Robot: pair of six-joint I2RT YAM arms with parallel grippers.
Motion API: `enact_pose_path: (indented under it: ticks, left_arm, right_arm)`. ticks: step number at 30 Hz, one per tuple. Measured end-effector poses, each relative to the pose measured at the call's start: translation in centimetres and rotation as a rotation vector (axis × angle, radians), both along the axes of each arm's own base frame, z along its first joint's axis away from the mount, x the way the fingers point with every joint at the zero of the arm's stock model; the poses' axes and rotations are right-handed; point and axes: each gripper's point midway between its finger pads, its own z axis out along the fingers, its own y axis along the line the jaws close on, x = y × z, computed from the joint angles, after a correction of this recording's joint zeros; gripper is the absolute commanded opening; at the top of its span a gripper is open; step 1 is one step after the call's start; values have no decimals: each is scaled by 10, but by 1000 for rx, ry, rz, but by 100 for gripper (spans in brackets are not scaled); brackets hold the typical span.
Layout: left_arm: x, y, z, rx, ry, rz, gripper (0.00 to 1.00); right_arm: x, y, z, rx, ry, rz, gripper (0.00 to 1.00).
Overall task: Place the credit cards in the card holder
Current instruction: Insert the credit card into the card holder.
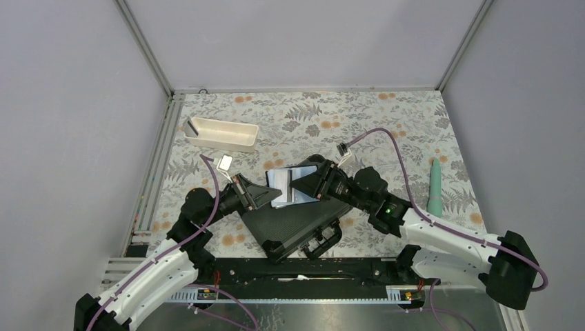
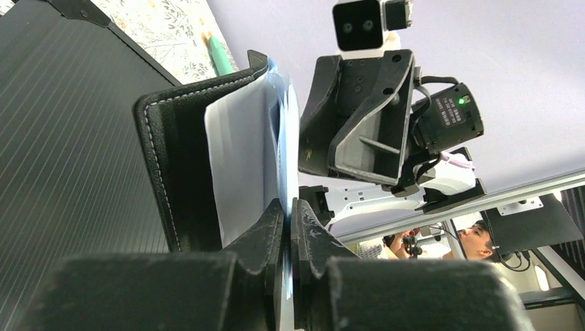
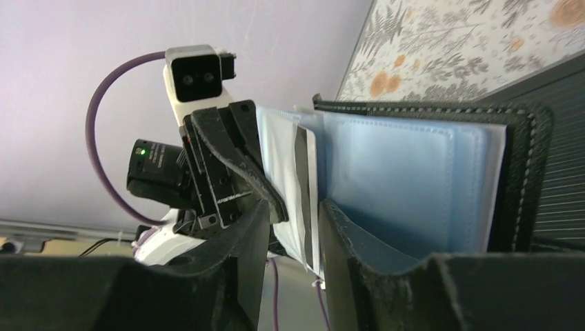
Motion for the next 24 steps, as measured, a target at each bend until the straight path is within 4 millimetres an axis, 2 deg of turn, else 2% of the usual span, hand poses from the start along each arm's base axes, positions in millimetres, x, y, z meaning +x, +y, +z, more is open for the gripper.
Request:
enact_pose_path:
  ticks: [5,11,14,17,24]
  left_arm:
    - [-2,0,1,-1,-3,-9,0]
    - [-2,-1,-2,5,5,-11,0]
    - [-1,-1,-4,9,10,-11,4]
    - [1,-2,-7,18,23,-9,12]
    - [-1,-9,-22,54,72,-57,17]
  right_arm:
    - [9,-2,4,-72,-36,-33,40]
    - [15,3,-2,-136,-53,-26,39]
    - [17,5,-3,-163,-65,-22,39]
    - [20,8,-6,-204,-73,-14,39]
    - [25,22,-17,-288,-75,5,39]
